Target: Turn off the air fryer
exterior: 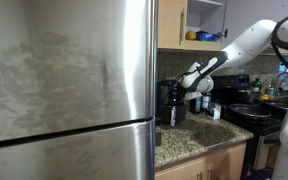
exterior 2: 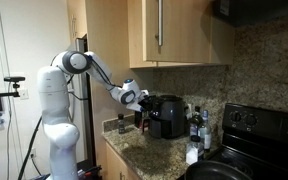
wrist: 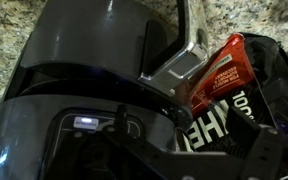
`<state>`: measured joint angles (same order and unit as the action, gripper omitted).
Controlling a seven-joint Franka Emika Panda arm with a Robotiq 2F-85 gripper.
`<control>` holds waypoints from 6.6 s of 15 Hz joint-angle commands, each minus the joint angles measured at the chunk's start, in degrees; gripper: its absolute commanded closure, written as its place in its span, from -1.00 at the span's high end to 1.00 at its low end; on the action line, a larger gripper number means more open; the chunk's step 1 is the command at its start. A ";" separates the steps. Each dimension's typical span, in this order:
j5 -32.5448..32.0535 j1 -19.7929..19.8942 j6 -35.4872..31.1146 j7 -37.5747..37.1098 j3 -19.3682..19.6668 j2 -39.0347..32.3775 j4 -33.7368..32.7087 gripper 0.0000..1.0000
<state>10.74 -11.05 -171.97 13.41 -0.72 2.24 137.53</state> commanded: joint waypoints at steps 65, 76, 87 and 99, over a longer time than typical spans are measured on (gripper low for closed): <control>1.71 2.57 -3.60 -7.01 -1.86 -3.82 -3.91 1.00; 5.83 2.54 -2.55 -5.68 -2.78 -4.74 -4.48 1.00; 21.45 4.51 -4.12 12.63 -4.29 -10.57 -11.24 1.00; -7.97 0.06 0.46 -10.53 -8.43 20.06 19.33 1.00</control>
<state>6.37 -10.60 -167.89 3.85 -6.71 13.29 150.42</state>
